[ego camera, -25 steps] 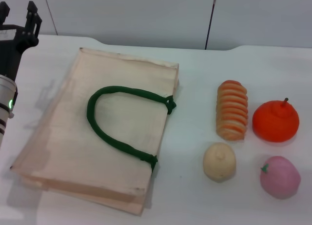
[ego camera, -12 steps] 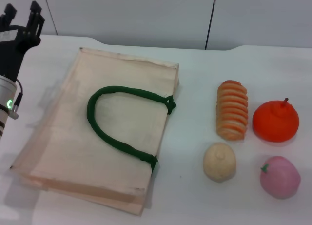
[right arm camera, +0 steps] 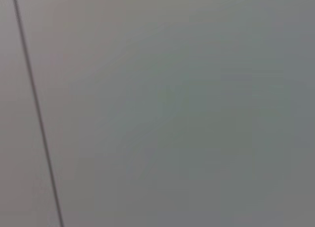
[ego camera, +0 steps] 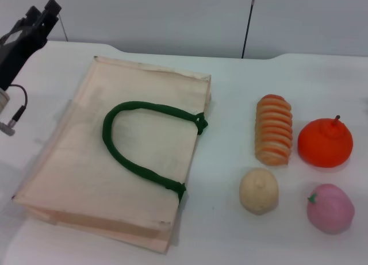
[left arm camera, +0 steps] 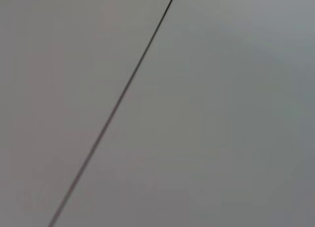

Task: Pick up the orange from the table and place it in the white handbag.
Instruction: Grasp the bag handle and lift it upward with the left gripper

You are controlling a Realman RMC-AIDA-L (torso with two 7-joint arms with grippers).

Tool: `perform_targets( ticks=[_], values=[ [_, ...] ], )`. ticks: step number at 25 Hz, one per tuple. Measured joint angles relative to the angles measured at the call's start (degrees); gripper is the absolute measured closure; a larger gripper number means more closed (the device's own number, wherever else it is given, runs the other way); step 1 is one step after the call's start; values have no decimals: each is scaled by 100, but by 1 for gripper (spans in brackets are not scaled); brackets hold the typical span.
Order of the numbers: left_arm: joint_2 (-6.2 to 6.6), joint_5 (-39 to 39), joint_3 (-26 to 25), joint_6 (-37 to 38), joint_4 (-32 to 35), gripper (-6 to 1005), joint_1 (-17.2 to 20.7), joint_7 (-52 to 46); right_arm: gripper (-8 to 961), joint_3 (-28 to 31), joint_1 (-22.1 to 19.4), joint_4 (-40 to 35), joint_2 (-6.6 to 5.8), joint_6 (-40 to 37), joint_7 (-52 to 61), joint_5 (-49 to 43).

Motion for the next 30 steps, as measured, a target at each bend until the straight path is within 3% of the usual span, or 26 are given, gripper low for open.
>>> perform_targets(
  ticks=[8, 15, 25, 30],
  values=[
    [-326, 1347, 2, 485, -2139, 368, -373, -2595, 181, 36, 13, -195, 1, -50, 347, -389],
    [-332, 2707, 9, 746, -3282, 369, -653, -4263, 181, 49, -1, -196, 1, -55, 352, -367],
    [-299, 5181, 9, 1046, -4197, 370, -1393, -5738, 180, 52, -36, -298, 5, -57, 356, -349],
    [-292, 5719, 10, 1212, -4492, 371, -1562, -6096, 180, 54, -45, -312, 10, -57, 359, -341]
  ],
)
